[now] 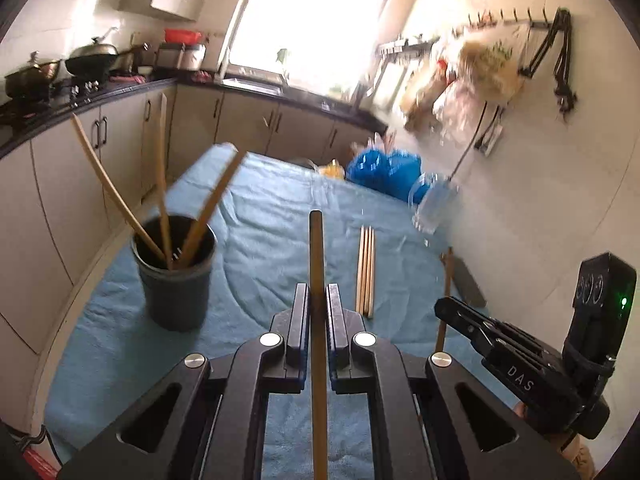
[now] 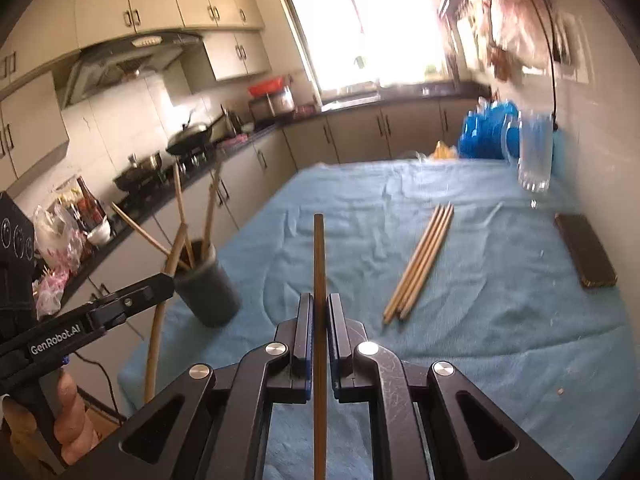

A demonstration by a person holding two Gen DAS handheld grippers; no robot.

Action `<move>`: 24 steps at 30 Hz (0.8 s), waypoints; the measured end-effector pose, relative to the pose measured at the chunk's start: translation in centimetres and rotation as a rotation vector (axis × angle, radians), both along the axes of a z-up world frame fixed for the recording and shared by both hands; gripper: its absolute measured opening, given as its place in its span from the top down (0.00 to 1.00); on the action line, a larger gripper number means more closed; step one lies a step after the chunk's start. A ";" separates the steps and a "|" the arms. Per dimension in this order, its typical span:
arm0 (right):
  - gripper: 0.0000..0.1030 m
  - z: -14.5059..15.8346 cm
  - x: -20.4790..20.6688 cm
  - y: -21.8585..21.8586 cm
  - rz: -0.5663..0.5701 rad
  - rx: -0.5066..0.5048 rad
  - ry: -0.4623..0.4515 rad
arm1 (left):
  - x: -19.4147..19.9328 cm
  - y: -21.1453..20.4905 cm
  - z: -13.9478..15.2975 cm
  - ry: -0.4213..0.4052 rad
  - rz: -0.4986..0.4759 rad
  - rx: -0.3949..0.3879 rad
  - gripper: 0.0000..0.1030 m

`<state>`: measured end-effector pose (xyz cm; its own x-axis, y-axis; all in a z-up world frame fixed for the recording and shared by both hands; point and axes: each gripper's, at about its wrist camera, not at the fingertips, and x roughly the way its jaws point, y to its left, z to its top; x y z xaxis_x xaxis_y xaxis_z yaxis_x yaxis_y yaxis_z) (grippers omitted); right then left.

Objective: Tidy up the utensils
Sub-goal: 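Carry both held chopsticks up over the black cup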

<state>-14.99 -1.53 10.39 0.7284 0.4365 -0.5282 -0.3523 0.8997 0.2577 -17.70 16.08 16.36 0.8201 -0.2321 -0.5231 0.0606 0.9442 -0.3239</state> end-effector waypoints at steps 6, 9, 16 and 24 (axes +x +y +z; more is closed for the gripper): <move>0.94 2.3 -0.7 0.6 -0.009 0.024 -0.076 | -1.4 1.3 2.7 -0.113 0.044 -0.010 0.93; 0.94 2.8 -0.4 0.7 -0.006 0.024 -0.090 | -1.9 1.6 4.1 -0.197 0.079 0.012 0.93; 0.94 5.1 0.8 2.2 0.018 0.062 -0.134 | -1.8 4.2 7.8 -0.352 0.191 0.000 0.93; 0.94 9.9 3.9 5.3 0.066 0.168 -0.226 | 0.8 6.7 10.6 -0.497 0.346 0.052 0.93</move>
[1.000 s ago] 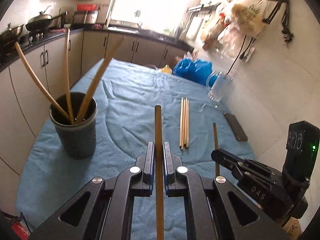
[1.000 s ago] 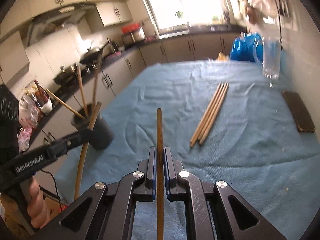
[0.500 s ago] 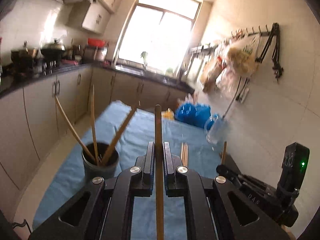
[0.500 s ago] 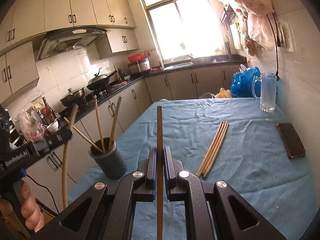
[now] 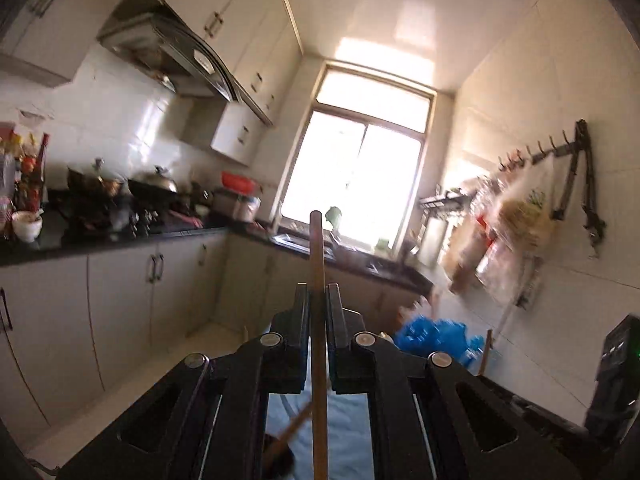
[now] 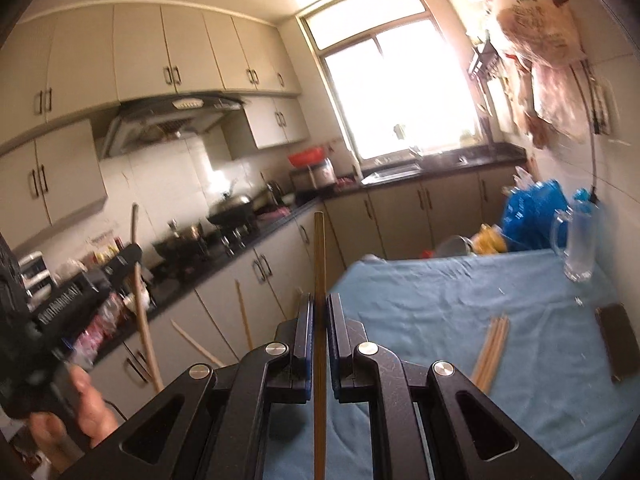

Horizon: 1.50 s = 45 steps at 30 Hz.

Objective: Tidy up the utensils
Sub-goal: 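Carry both held chopsticks up over the black cup, then drop the left tool's chopstick into the black cup while the right tool releases its own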

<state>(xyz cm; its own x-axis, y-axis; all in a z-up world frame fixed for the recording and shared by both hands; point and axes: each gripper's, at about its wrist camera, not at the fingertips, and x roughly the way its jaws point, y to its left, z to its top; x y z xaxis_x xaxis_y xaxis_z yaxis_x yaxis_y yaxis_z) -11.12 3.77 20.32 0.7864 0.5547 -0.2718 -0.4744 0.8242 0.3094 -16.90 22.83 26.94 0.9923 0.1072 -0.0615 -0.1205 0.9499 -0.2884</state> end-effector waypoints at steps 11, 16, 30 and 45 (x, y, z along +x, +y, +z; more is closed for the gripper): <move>0.93 1.2 6.2 6.8 0.079 0.104 -0.039 | 5.7 3.1 -2.3 0.004 0.142 0.007 0.93; 0.93 0.2 8.6 9.1 0.079 0.111 -0.056 | 7.6 3.5 -3.9 0.029 0.147 0.023 0.93; 0.92 -4.8 10.0 11.5 0.110 0.010 0.012 | 8.5 4.7 -6.8 0.142 0.148 0.008 0.93; 0.56 -3.6 6.9 6.3 0.034 0.012 0.008 | 1.9 3.4 -4.9 0.156 0.221 -0.016 0.54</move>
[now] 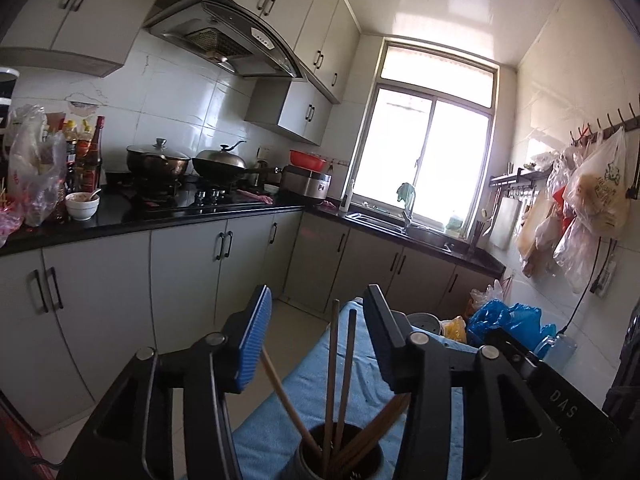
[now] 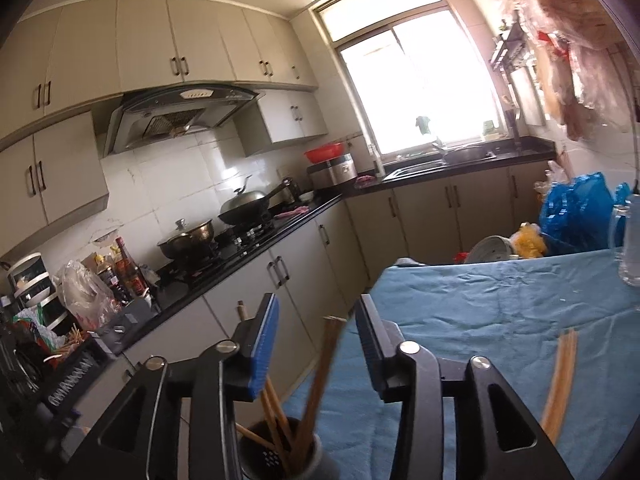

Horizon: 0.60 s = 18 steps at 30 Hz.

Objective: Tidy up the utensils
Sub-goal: 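Drop the left tool's chopstick into the black cup while the right tool releases its own, then move both open tools back over the remaining chopsticks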

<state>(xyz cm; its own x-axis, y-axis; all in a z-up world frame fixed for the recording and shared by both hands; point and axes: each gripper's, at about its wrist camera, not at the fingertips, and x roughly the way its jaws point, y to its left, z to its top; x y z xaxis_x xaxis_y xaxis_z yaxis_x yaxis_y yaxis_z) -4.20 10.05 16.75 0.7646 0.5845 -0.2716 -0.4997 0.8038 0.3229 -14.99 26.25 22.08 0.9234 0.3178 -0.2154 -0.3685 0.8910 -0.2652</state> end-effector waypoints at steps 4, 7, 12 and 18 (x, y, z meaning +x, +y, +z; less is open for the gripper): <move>0.56 -0.6 -1.2 -4.6 -0.063 0.001 0.020 | -1.7 -1.7 0.1 0.007 -0.045 -0.009 0.50; 0.56 -2.1 -1.7 -9.0 -0.140 -0.041 0.060 | -2.4 -3.8 -0.3 0.023 -0.097 -0.004 0.47; 0.56 -6.6 -1.0 -17.3 -0.292 -0.117 0.229 | -2.0 -9.2 -2.4 0.099 -0.256 0.018 0.45; 0.56 -11.7 0.0 -24.4 -0.398 -0.084 0.386 | 3.3 -16.8 -6.4 0.302 -0.505 0.045 0.45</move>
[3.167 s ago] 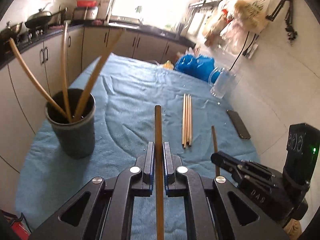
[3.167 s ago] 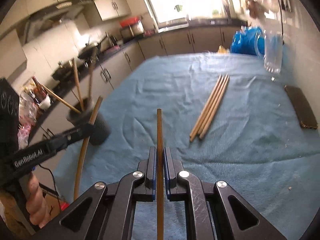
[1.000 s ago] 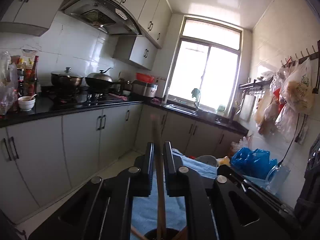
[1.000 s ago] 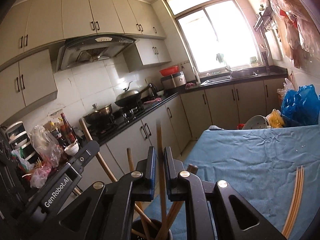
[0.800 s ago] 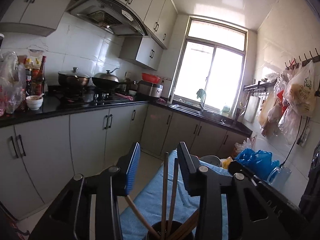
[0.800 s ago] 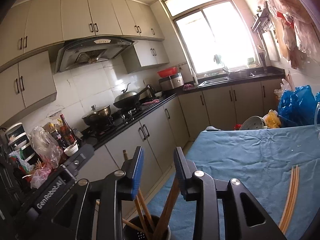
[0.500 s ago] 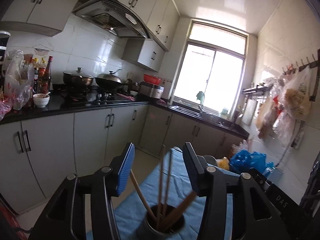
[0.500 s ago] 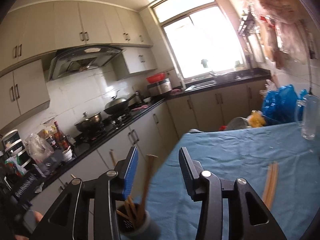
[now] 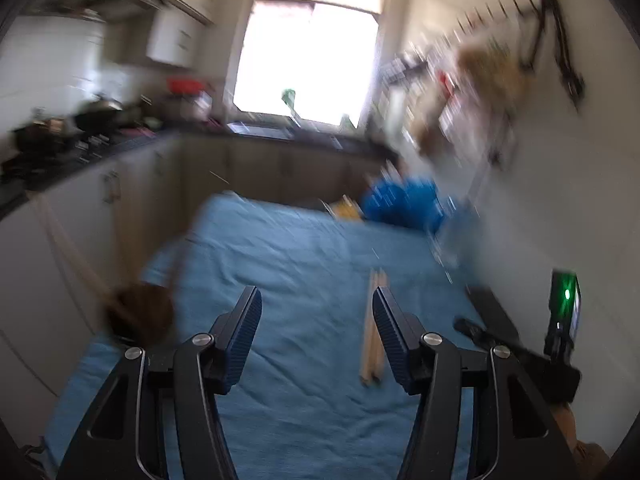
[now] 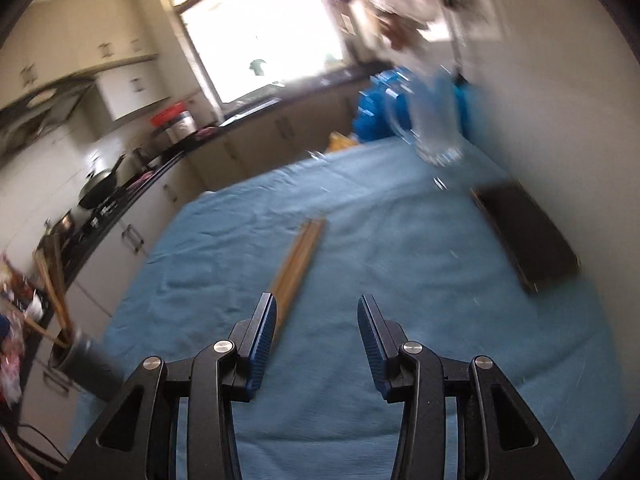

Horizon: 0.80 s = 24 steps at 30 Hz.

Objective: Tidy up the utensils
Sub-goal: 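Move both open tools back over the remaining chopsticks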

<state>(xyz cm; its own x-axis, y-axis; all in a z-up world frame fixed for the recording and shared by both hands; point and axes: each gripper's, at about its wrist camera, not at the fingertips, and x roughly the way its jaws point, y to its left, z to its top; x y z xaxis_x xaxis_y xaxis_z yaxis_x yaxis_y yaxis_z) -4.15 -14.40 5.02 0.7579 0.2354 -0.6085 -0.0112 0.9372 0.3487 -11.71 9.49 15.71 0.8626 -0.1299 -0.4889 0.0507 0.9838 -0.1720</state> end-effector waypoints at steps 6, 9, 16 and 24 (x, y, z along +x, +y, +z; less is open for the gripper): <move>0.56 -2.9 1.9 -2.8 -0.039 0.057 0.012 | 8.9 -4.9 -5.2 0.213 -0.074 0.012 0.45; 0.56 -3.4 2.8 -3.3 -0.041 0.092 0.015 | 12.4 -7.2 -7.9 0.280 -0.087 0.050 0.45; 0.56 -4.5 3.3 -4.4 -0.031 0.153 -0.013 | 19.3 -10.1 -12.5 0.404 -0.081 0.157 0.79; 0.56 -4.5 3.1 -5.4 -0.037 0.201 -0.027 | 17.9 -13.0 -13.0 0.440 -0.109 0.189 0.93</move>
<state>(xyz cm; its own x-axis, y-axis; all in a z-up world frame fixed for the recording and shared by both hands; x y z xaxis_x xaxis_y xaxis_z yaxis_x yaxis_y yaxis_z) -1.07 -19.75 0.54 0.7837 0.3219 -0.5313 0.0096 0.8489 0.5284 6.21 -3.49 2.70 0.5555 -0.0815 -0.8275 0.1175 0.9929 -0.0189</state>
